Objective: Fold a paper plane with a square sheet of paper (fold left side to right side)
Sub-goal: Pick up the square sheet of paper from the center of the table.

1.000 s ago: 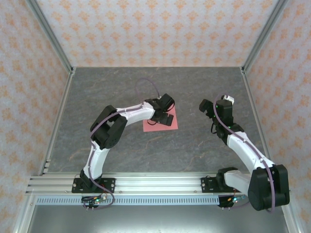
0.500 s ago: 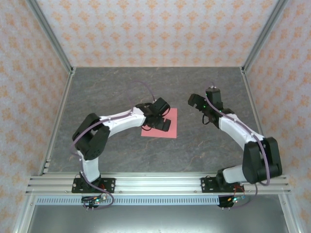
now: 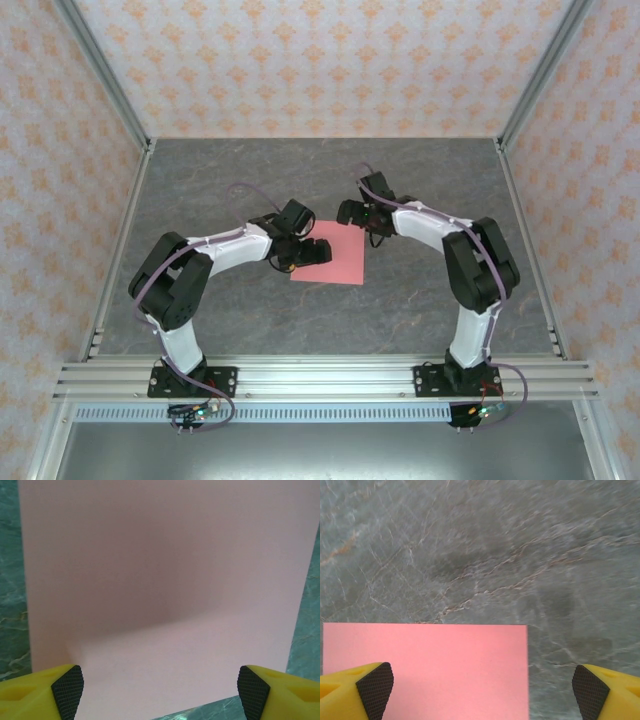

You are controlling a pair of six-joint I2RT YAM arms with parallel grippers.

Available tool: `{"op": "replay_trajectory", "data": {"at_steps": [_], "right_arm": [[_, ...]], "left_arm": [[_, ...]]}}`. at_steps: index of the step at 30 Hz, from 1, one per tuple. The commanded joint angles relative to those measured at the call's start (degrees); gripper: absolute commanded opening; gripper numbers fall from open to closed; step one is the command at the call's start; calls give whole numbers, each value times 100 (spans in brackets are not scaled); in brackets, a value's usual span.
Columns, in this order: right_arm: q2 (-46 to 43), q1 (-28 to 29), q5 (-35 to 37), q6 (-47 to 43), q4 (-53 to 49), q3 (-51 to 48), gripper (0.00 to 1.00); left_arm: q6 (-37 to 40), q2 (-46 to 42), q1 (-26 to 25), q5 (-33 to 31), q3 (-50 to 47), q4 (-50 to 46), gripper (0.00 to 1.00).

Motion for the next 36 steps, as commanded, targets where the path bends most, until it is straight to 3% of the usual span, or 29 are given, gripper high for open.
{"op": "replay_trajectory", "data": {"at_steps": [1, 12, 18, 26, 36], "right_arm": [[296, 128, 209, 16, -491, 407, 96], [803, 353, 474, 22, -1046, 736, 96], [795, 429, 133, -44, -1151, 653, 94], [728, 752, -450, 19, -1215, 664, 93], [685, 987, -549, -27, -1434, 739, 89]], "left_arm": [[-198, 101, -19, 163, -89, 192, 83], [-155, 343, -13, 47, 30, -208, 83], [-190, 428, 23, 113, 23, -188, 82], [-199, 482, 32, 215, -20, -82, 74], [-226, 447, 47, 224, -93, 58, 66]]}}
